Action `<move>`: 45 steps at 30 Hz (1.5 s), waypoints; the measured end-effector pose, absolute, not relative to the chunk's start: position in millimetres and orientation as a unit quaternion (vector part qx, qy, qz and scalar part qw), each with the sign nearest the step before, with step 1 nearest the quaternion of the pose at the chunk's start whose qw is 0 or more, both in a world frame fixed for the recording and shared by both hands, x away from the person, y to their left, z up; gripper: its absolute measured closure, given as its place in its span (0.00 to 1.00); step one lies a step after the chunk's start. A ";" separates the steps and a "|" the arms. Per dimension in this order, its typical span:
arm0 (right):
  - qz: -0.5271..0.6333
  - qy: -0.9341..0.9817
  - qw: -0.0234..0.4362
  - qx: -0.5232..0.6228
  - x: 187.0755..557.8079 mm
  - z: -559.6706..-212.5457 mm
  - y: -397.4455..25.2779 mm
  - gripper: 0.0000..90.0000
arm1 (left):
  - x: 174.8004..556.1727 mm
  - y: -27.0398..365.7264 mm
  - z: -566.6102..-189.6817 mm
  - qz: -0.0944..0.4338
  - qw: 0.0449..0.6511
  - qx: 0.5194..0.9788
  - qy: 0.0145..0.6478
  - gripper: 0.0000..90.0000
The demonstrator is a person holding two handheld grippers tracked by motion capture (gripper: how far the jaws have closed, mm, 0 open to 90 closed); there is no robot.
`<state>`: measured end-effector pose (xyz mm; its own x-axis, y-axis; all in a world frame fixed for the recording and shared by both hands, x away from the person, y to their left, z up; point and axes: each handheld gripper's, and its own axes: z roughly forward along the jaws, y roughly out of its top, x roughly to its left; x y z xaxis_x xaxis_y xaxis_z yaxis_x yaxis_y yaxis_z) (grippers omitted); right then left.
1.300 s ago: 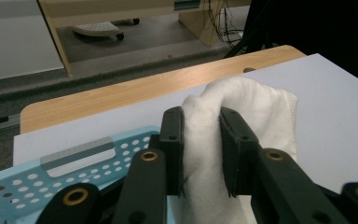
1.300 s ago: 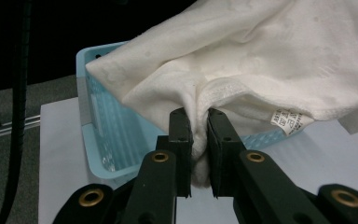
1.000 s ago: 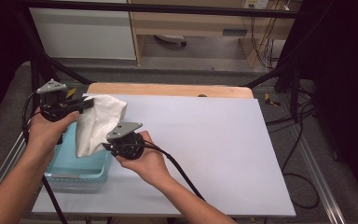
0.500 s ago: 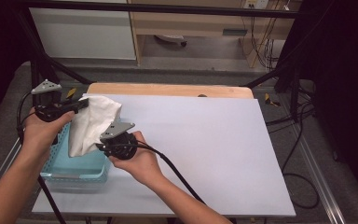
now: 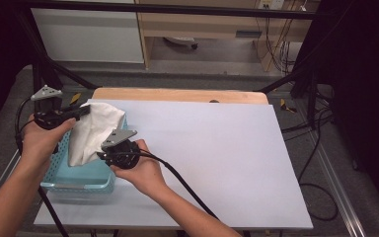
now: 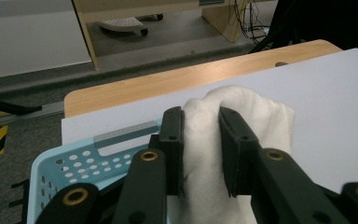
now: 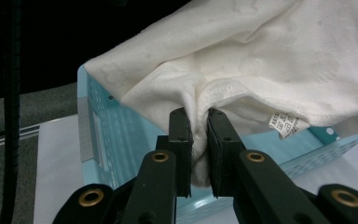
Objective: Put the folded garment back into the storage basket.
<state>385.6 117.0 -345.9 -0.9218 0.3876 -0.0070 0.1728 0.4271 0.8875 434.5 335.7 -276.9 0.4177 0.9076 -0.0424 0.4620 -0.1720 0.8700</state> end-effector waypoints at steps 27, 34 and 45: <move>0.498 0.845 0.102 0.164 386.5 -356.0 135.3 0.91 | 433.9 352.5 -288.4 0.253 0.424 0.719 0.489 0.81; 0.489 0.850 0.106 0.165 387.2 -360.8 143.8 0.91 | 436.7 357.1 -293.7 0.253 0.415 0.721 0.493 0.81; 0.478 0.851 0.102 0.194 391.6 -368.3 160.9 0.74 | 449.4 367.7 -311.2 0.245 0.409 0.722 0.501 0.73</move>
